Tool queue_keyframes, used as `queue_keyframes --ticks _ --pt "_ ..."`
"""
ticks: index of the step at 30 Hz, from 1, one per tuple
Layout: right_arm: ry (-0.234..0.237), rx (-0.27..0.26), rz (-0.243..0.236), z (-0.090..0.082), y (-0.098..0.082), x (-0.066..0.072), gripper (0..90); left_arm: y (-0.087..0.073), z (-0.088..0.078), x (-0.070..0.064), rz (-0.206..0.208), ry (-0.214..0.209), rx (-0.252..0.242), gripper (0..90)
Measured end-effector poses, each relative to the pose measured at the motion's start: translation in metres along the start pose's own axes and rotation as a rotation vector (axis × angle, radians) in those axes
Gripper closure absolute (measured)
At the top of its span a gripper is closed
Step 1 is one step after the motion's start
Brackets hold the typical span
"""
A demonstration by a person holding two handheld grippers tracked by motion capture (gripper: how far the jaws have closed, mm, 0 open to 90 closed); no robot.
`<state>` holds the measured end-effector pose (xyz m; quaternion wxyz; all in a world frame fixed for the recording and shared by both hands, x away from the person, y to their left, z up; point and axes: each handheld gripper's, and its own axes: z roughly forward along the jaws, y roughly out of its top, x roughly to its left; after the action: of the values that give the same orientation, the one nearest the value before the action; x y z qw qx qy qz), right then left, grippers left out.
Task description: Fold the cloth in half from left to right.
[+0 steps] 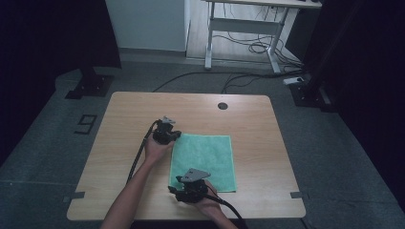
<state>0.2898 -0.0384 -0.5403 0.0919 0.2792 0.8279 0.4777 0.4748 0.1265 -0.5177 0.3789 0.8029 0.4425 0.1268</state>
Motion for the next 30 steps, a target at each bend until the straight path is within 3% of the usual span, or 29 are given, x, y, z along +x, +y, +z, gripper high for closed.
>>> queue_keyframes --ticks 8,17,23,30 --pt "0.005 0.073 -0.030 0.015 -0.003 0.004 48.9 0.000 0.001 0.001 -0.005 0.000 0.003 88.9" --pt "-0.035 0.117 -0.045 0.017 -0.003 0.004 54.2 0.000 0.001 -0.001 -0.001 0.003 0.006 88.9" --pt "-0.083 0.120 -0.078 0.018 -0.004 0.007 62.6 0.000 0.002 -0.003 0.001 0.003 0.006 88.9" --pt "-0.111 0.114 -0.060 0.016 -0.004 0.003 78.7 0.002 -0.003 -0.004 0.009 0.004 -0.002 88.9"
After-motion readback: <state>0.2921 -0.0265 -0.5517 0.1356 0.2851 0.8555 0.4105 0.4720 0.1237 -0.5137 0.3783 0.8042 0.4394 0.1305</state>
